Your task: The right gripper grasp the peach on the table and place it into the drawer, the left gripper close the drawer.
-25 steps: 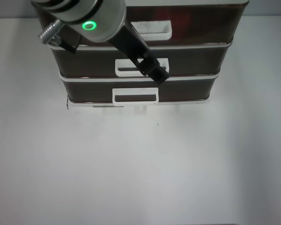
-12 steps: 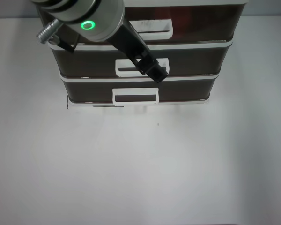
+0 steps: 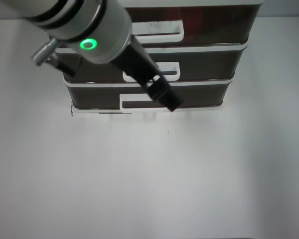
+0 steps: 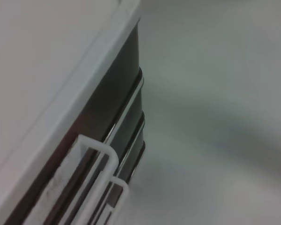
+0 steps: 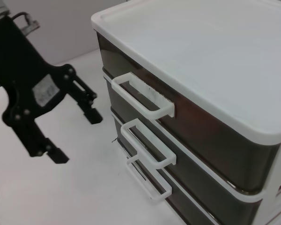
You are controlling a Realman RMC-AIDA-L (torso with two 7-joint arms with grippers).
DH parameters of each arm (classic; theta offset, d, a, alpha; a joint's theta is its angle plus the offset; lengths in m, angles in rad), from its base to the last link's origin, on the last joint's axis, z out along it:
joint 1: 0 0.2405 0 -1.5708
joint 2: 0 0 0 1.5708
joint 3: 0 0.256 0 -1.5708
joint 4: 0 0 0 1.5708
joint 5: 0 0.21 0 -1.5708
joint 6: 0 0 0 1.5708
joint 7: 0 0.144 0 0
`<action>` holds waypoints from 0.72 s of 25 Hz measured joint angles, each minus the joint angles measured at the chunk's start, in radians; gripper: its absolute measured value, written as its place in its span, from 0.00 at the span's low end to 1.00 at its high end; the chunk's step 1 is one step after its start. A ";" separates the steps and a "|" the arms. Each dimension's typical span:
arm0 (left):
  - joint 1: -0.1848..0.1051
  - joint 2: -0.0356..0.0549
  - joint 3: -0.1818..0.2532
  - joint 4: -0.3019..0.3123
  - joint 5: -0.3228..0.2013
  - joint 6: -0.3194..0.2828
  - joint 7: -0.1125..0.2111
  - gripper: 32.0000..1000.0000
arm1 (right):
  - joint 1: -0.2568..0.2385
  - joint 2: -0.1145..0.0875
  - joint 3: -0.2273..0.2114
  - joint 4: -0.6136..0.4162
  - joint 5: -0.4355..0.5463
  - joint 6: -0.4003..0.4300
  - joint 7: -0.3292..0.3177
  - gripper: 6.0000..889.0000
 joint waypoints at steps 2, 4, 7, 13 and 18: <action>0.017 0.0001 0.000 0.024 0.000 -0.025 -0.017 0.85 | 0.000 0.000 0.000 0.000 0.000 0.000 0.000 0.97; 0.036 0.0005 0.000 0.049 -0.001 -0.046 -0.033 0.85 | -0.001 0.000 -0.001 0.000 0.000 0.000 0.000 0.97; 0.064 0.0016 -0.003 0.091 -0.002 -0.074 -0.055 0.85 | -0.005 0.000 0.000 0.000 0.000 0.000 -0.001 0.97; 0.091 0.0012 -0.005 0.155 -0.010 -0.108 -0.089 0.85 | -0.007 0.000 0.001 0.000 0.000 0.000 -0.005 0.97; 0.092 0.0002 -0.005 0.157 -0.029 -0.107 -0.090 0.85 | -0.008 0.001 -0.001 0.000 0.000 0.000 -0.010 0.97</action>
